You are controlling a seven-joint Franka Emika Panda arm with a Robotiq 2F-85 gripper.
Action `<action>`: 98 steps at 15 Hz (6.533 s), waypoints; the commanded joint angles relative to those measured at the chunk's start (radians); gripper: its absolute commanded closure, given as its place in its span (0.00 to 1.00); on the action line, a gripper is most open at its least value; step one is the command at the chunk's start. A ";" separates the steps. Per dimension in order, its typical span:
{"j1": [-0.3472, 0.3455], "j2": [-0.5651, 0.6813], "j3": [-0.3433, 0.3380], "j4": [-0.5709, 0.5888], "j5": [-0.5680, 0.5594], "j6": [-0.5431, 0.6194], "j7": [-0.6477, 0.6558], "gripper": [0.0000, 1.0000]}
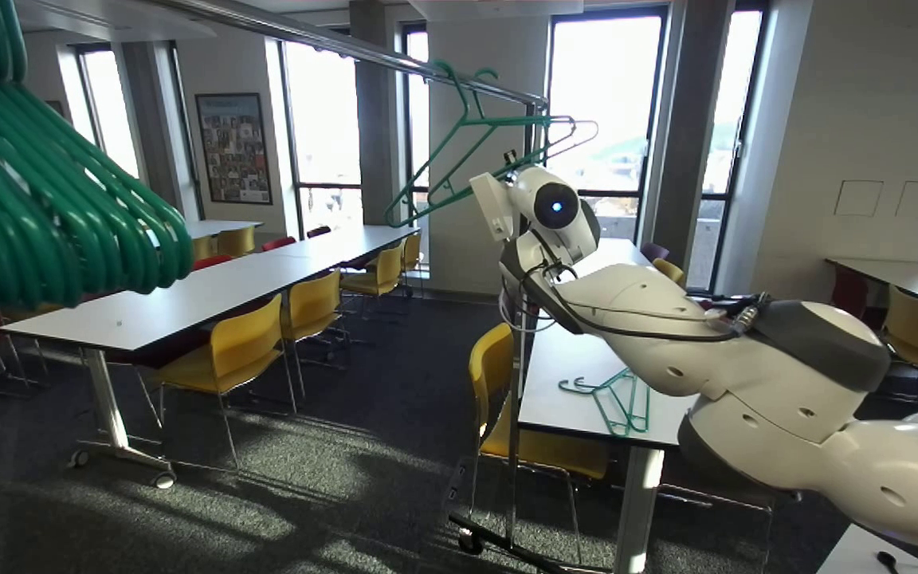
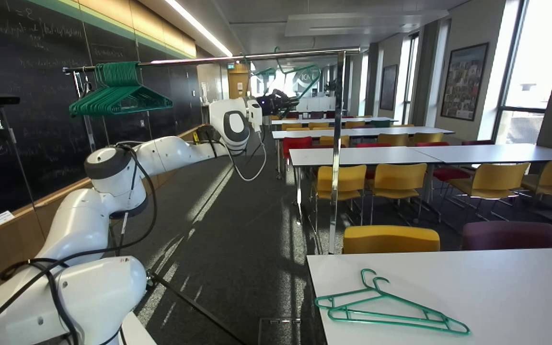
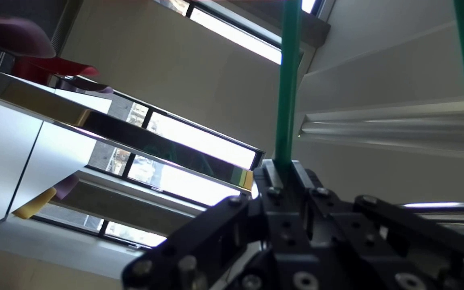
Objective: Put one hanger on the cloth rack
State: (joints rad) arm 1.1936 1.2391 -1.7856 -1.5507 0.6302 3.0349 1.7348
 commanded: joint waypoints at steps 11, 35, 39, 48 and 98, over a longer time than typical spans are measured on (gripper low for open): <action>0.079 0.063 -0.001 -0.166 -0.013 0.043 0.197 0.97; 0.156 0.014 0.067 -0.124 0.077 0.368 0.123 0.00; 0.196 -0.059 0.171 -0.124 0.040 0.409 0.033 0.00; 0.170 -0.041 0.148 -0.046 0.014 0.425 0.000 0.00; 0.040 -0.811 0.781 -0.489 -0.074 -0.206 0.231 0.00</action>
State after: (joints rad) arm 1.2079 0.6266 -1.0460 -1.9410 0.6403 2.8497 2.0306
